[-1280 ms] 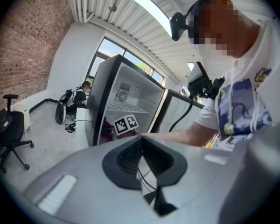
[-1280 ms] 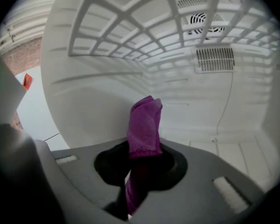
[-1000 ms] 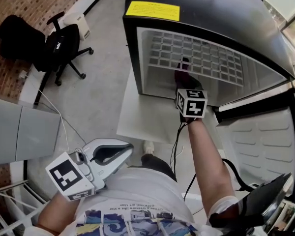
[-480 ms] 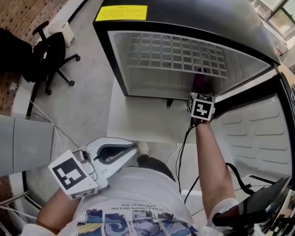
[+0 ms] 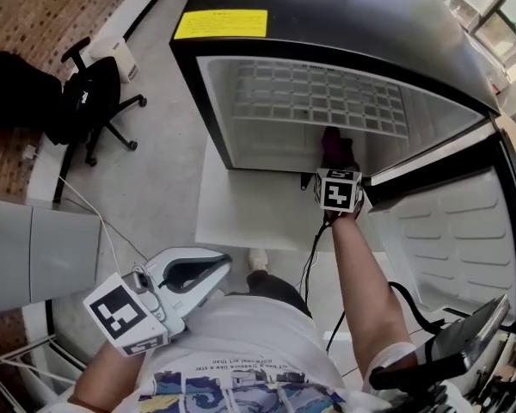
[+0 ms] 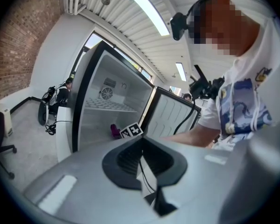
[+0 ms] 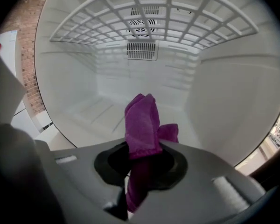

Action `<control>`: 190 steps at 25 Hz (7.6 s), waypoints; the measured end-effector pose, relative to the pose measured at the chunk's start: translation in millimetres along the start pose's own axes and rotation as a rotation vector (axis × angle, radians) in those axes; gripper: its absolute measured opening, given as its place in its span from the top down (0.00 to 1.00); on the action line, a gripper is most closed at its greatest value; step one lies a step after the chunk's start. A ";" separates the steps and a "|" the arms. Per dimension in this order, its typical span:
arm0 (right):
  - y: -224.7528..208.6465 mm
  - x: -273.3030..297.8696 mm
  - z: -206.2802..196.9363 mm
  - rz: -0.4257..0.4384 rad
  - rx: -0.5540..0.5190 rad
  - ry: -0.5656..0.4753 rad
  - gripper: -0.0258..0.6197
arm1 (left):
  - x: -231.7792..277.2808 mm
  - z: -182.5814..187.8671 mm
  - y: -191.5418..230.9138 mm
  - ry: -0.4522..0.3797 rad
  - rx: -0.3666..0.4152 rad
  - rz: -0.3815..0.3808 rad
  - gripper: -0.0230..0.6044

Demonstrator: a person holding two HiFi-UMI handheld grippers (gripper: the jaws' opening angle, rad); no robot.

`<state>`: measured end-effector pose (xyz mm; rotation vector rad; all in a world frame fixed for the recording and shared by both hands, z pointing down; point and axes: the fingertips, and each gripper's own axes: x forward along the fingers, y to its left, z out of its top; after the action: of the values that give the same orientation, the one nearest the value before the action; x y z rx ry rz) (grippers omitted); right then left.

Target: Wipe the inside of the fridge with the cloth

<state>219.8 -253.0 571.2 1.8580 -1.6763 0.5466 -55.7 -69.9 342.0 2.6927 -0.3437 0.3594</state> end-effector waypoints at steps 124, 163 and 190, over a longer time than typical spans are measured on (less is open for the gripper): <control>-221.6 -536.6 -60.4 -0.753 0.334 -0.417 0.88 | 58.6 -50.1 -186.6 0.166 0.275 -0.759 0.96; -182.5 -373.4 13.4 -0.447 0.183 -0.391 0.88 | 49.0 -37.6 -146.5 0.113 0.233 -0.549 0.95; -215.6 -492.1 -91.2 -0.719 0.322 -0.350 0.88 | 43.5 -62.7 -190.4 0.180 0.277 -0.703 0.95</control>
<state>375.9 188.8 293.0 2.7217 -1.0074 0.1930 27.5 117.7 343.0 2.7905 0.7385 0.4460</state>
